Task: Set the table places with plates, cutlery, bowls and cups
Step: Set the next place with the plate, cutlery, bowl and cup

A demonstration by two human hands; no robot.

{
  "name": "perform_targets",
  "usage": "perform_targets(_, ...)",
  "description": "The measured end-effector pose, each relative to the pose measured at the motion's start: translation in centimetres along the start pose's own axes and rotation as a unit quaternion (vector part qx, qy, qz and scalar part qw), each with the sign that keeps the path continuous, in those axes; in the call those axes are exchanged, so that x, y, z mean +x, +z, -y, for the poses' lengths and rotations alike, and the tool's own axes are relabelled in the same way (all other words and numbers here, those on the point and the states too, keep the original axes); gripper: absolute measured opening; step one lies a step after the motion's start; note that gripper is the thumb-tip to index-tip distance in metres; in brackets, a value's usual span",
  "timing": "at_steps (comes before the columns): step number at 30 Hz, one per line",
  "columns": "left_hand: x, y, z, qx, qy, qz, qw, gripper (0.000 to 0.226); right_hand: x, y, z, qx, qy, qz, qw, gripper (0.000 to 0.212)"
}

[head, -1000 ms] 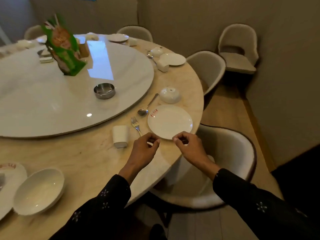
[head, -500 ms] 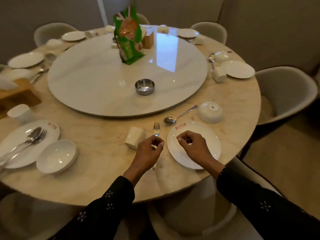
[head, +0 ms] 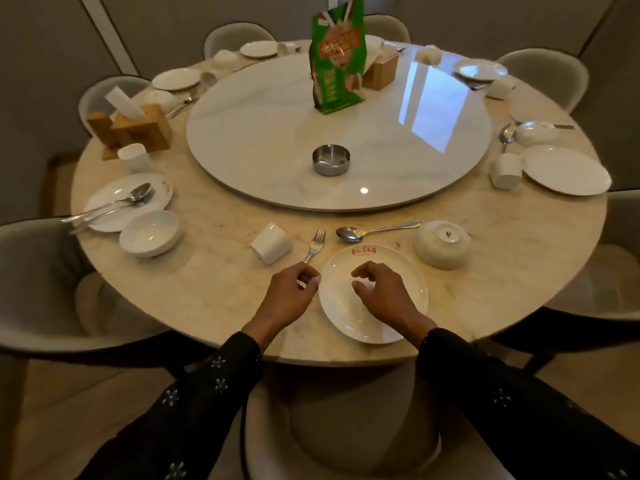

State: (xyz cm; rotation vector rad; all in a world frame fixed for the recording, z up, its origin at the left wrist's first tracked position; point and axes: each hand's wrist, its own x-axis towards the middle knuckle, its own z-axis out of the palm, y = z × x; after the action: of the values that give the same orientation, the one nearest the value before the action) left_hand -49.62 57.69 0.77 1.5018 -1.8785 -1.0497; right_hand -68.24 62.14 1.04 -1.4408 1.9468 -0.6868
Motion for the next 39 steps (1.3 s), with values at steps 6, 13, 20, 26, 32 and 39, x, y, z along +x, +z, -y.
perform_targets(6,3.1,-2.9,0.2,0.120,0.087,-0.032,0.989,0.012,0.4,-0.3,-0.5,-0.132,-0.019,0.076,0.988,0.052)
perform_targets(13,9.0,-8.3,0.9,0.300,0.097,-0.028,0.949,0.046,1.1,0.2,-0.9,-0.165,-0.010,0.087,0.982,0.063)
perform_targets(20,11.0,-8.0,2.3,0.231,-0.065,0.100,0.966,0.094,0.4,1.5,-1.5,-0.154,-0.001,0.039,0.987,0.060)
perform_targets(26,11.9,-7.6,2.7,0.196,0.012,0.106,0.975,0.067,-0.2,2.1,-2.0,-0.149,-0.006,0.024,0.989,0.056)
perform_targets(32,13.9,-8.8,1.5,0.150,0.084,0.166,0.971,0.075,0.0,2.4,-1.7,-0.147,0.006,0.007,0.989,0.053)
perform_targets(39,16.3,-9.4,1.3,0.195,0.094,0.240,0.946,0.091,-0.2,2.7,-1.4,-0.148,0.022,-0.003,0.989,0.052)
